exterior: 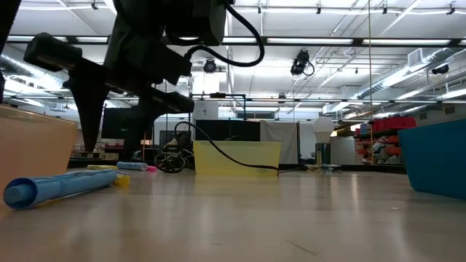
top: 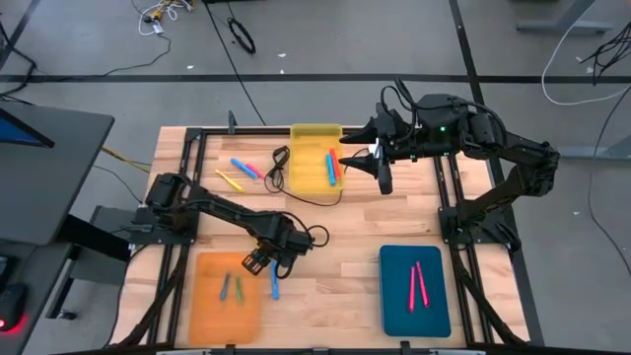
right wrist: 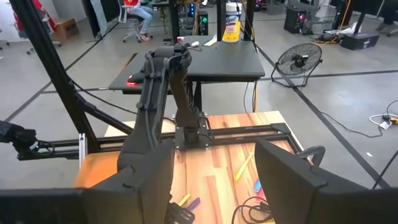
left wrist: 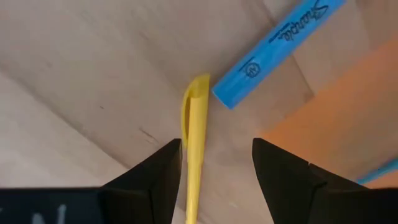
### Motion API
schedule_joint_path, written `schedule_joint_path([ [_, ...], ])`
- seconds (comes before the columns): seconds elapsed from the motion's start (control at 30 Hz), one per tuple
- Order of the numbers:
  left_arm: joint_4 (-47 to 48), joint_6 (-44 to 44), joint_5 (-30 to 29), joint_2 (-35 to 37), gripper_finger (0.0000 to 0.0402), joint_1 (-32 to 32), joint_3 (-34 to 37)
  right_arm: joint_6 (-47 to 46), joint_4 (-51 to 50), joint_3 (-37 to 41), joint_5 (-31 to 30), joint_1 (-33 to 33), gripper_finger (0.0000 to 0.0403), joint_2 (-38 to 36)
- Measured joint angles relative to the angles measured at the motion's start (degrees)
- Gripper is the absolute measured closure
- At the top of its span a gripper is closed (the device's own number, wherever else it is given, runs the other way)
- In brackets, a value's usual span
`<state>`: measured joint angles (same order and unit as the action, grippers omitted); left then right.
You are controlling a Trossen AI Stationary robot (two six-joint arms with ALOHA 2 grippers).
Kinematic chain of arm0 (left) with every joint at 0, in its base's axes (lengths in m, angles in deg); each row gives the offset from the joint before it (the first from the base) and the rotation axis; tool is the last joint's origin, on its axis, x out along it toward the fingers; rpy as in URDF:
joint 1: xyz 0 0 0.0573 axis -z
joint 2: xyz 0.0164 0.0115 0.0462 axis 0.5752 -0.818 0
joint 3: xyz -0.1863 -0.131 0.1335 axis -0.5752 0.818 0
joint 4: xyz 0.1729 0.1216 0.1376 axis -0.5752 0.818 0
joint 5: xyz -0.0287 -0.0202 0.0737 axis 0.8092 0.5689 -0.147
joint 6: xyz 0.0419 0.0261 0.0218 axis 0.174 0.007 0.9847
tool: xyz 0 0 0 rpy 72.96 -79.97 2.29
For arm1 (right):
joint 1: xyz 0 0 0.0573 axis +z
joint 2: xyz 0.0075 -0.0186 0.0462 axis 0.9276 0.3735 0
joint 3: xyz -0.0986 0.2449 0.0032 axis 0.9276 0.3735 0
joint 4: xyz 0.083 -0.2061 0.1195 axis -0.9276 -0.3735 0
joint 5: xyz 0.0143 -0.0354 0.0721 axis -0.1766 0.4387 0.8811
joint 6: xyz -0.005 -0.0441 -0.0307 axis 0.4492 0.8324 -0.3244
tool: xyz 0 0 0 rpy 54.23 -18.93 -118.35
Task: Pick & Place Markers
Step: Put the bottom yellow highlighter pen into the blue bin
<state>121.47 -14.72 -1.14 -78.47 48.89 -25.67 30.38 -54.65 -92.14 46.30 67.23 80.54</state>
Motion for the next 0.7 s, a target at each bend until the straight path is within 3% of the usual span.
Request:
schedule_joint_path([
  [0.7, -1.8, -2.4, -2.8, -5.6, 0.02, 0.0, 0.0, 0.5, -0.4, 0.0, 0.0, 0.0, 0.0179, 0.0],
])
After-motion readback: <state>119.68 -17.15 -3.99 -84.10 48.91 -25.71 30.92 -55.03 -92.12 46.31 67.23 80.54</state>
